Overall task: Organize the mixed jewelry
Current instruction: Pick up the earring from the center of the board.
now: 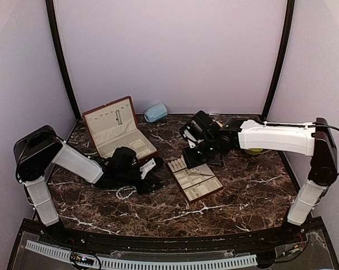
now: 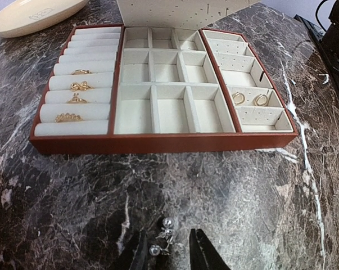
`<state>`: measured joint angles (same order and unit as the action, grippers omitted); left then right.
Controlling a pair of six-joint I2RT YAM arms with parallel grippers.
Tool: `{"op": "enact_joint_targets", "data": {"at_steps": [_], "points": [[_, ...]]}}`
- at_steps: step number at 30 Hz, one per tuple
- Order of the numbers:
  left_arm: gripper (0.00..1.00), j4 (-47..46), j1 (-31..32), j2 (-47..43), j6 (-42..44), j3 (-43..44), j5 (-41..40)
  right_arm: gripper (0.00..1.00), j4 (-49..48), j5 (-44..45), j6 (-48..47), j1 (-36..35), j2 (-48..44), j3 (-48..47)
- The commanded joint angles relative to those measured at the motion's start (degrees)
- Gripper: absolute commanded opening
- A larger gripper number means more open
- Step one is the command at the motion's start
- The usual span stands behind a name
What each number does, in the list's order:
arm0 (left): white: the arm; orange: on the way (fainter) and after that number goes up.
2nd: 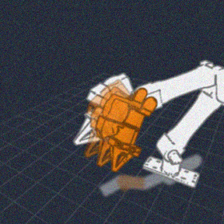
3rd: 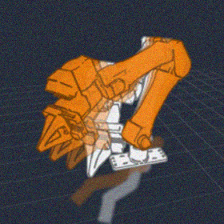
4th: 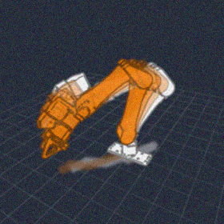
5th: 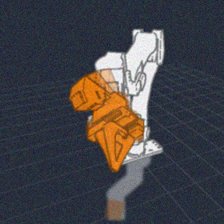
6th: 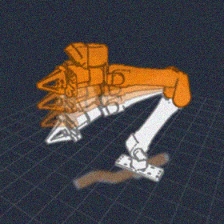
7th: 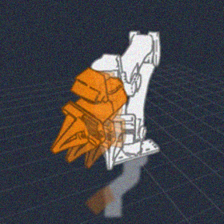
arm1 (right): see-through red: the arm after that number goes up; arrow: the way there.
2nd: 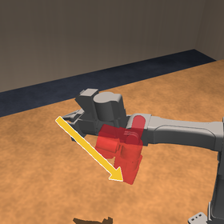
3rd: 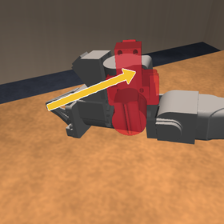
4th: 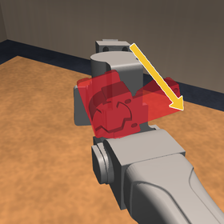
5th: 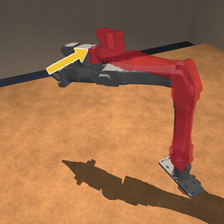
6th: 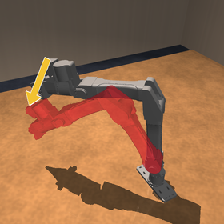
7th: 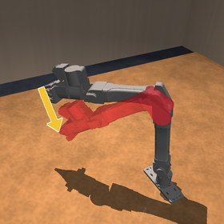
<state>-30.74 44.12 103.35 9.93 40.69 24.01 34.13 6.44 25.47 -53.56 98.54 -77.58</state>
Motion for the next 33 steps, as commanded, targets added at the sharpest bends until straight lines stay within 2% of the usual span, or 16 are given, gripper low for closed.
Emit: {"op": "enact_joint_targets", "data": {"at_steps": [1,26,33], "points": [[0.29,0.1,-0.5,1.1,-1.3,2.4,3.3,0.0,-2.3,-0.3,0.4,0.2,-1.9,0.6],[0.18,2.6,-0.6,4.5,-1.0,4.8,3.5,0.0,-2.5,-0.7,0.4,0.2,-1.3,0.5],[0.19,2.8,-0.6,4.9,-1.3,5.3,2.2,0.0,-2.6,-1.0,0.4,0.2,-1.1,0.3]]}}
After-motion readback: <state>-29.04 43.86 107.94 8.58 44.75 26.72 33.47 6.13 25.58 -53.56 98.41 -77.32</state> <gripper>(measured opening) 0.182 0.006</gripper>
